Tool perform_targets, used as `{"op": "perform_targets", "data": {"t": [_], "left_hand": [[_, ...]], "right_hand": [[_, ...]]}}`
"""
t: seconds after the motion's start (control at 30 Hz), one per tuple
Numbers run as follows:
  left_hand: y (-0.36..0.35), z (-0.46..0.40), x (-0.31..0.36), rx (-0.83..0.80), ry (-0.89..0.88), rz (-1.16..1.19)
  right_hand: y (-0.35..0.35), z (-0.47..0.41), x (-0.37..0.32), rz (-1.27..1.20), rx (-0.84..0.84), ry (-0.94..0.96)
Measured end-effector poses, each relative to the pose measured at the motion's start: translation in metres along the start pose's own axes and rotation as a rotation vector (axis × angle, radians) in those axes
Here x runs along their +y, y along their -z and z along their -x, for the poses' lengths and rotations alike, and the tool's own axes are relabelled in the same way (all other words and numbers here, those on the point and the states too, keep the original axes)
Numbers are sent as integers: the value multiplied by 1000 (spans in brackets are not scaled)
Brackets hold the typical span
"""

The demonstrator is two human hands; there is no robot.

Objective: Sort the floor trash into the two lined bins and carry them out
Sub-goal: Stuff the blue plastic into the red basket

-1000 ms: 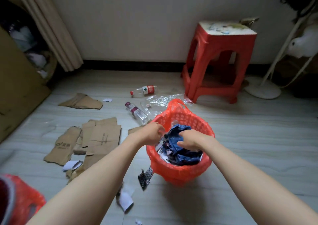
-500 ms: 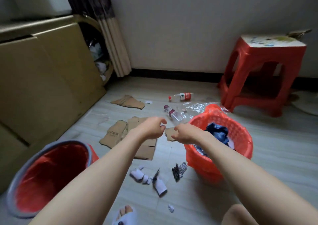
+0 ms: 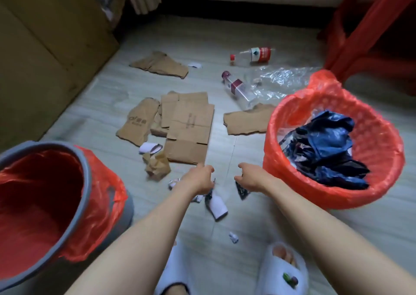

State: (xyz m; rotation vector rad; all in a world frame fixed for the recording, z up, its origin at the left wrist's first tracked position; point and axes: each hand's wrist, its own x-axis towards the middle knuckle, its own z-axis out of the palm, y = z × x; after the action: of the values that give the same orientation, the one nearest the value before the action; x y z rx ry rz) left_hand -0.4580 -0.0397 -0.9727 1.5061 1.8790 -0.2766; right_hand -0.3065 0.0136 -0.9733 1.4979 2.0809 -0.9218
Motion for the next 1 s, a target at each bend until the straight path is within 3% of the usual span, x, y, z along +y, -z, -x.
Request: {"op": "perform_targets", "data": {"t": [0.13, 0.3, 0.4, 0.47, 0.57, 0.83, 1.0], "left_hand": [[-55, -30, -21, -32, -39, -67], [-110, -69, -39, -112, -207, -324], [-121, -77, -41, -26, -263, -423], [-120, -80, -41, 15, -281, -362], [-115, -77, -40, 18, -277, -273], [-113, -68, -57, 26, -204, 27], [-116, -65, -59, 117, -66, 256]], "right_hand": [[-44, -46, 14, -96, 64, -101], [-89, -83, 37, 1, 41, -188], [-105, -89, 41, 45, 128, -201], [-111, -89, 41, 80, 244, -147], [-115, -81, 43, 25, 251, -80], [-112, -64, 44, -308, 40, -184], [-128, -47, 42, -293, -197, -166]]}}
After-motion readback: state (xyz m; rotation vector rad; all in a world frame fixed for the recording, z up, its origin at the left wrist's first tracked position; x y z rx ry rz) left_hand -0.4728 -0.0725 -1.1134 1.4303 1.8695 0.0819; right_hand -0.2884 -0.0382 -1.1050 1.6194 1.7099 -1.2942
